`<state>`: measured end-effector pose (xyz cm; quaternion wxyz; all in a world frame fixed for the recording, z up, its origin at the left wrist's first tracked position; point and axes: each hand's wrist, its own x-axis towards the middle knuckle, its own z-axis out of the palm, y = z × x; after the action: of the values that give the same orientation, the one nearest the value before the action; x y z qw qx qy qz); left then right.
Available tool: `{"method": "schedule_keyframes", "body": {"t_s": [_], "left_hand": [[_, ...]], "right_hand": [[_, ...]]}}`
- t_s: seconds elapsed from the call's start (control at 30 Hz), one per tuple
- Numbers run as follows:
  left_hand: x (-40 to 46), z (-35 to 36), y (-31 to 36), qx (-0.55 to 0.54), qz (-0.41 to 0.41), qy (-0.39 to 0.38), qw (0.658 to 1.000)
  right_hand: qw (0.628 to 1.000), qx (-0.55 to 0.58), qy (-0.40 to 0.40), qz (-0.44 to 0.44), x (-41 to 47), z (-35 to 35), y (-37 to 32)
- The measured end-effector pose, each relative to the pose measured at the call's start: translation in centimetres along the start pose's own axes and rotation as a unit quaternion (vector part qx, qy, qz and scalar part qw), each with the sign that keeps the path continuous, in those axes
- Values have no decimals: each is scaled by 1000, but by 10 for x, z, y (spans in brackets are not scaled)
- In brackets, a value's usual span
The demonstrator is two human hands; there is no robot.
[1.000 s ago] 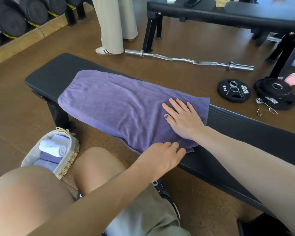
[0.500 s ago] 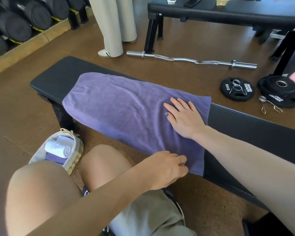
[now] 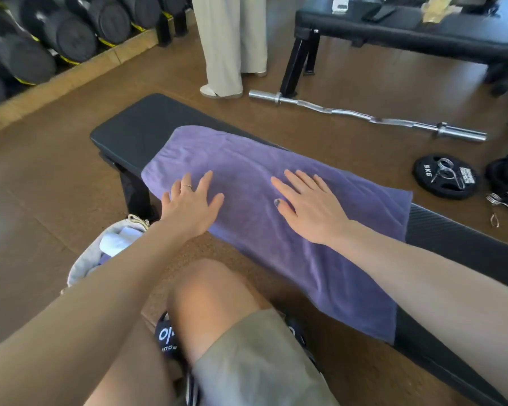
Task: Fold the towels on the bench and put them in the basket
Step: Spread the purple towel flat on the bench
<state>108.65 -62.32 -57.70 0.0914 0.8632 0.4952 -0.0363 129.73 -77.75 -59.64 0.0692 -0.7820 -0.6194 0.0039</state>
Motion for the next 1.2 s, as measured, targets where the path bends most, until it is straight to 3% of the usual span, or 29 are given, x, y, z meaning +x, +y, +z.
{"method": "schedule_keyframes", "body": {"t_s": [0.13, 0.5, 0.87, 1.1, 1.2], "left_hand": [[21, 5, -7, -21, -32, -83, 996], [81, 5, -45, -36, -4, -32, 999], [91, 4, -71, -53, -89, 51, 993], [105, -3, -78, -193, -198, 71, 958], [104, 1, -76, -124, -179, 70, 974]], "right_hand": [[998, 23, -38, -46, 65, 2, -36], [986, -24, -87, -140, 214, 35, -88], [995, 11, -76, -68, 256, 47, -58], [996, 27, -73, -37, 260, 46, -55], [996, 26, -85, -15, 267, 45, -59]]}}
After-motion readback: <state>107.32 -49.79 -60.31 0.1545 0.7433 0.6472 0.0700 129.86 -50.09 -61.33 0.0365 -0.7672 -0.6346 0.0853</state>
